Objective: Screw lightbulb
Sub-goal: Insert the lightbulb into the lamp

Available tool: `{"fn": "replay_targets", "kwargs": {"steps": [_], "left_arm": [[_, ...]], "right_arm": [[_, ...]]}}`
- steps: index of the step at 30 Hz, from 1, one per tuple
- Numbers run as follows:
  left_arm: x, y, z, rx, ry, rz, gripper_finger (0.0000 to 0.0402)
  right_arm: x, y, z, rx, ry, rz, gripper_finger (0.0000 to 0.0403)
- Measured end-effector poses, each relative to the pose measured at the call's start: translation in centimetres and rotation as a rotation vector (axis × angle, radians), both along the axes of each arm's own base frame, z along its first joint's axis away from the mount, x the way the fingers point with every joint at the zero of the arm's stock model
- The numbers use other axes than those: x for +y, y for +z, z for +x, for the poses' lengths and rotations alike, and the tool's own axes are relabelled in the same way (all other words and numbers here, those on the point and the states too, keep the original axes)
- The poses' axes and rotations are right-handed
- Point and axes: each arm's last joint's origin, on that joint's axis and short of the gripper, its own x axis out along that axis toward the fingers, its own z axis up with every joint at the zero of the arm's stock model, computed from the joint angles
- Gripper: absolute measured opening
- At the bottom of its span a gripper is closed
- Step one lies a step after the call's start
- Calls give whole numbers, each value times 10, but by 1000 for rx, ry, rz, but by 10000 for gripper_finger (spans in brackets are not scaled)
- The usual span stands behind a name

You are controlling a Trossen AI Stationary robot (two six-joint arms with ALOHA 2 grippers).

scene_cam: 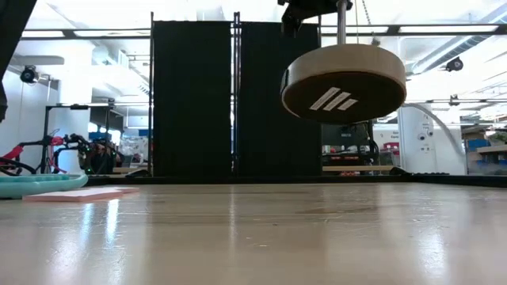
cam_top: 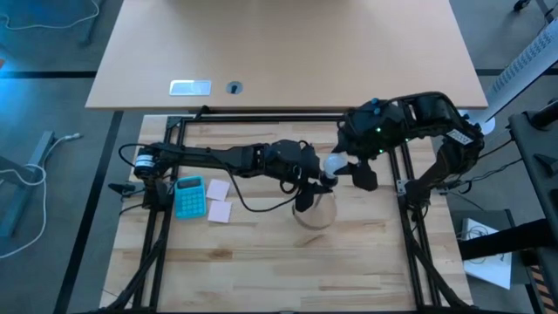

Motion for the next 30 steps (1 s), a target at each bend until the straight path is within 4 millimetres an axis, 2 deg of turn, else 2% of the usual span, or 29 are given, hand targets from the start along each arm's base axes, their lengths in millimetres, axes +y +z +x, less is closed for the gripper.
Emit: {"fn": "replay_targets", "kwargs": {"steps": [9,15,21,23,26,30], "left_arm": [[7,5,1,-48,228,83,143],[11,9,1,-81,384,130,143],[16,10,3,-120,559,182,143],[21,14,5,-174,619,156,143],[22,16,5,-186,632,164,143],[17,2,8,-107,546,191,143]], "right_arm": [[-6,1,-1,-23,-243,-6,244],[-9,2,-1,-55,-432,6,254],[-12,3,-1,-105,-672,127,270],[-12,-3,-3,-33,-703,175,280],[-12,-1,0,-71,-711,182,301],[-13,14,-25,-115,-623,198,333]]}}
